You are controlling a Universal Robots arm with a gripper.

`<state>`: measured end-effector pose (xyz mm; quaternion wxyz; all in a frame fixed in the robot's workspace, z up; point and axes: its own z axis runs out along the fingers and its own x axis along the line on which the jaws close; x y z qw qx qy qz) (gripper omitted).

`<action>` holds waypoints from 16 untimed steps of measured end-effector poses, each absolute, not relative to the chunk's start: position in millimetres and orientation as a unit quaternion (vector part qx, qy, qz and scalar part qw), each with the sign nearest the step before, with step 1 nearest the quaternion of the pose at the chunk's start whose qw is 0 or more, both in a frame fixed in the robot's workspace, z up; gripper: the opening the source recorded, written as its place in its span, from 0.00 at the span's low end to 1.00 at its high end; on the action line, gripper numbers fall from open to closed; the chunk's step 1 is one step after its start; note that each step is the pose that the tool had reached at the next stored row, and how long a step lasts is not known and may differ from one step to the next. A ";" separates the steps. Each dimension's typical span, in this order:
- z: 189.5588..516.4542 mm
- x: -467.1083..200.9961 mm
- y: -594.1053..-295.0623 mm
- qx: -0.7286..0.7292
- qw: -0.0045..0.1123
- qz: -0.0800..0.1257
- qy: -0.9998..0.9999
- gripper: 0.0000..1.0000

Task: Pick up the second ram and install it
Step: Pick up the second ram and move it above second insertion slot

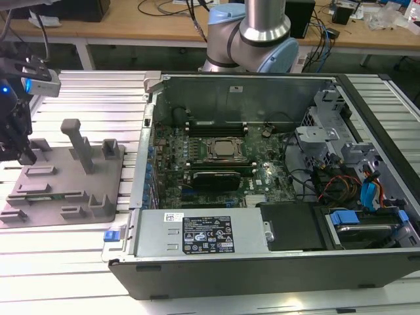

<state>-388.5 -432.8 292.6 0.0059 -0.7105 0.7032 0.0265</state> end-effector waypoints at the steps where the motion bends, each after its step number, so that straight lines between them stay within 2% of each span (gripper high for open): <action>1: 291.4 -388.8 -433.7 -0.710 0.006 0.027 0.703 0.08; 16: 251.3 -395.3 -449.1 -0.710 0.012 0.032 0.703 0.08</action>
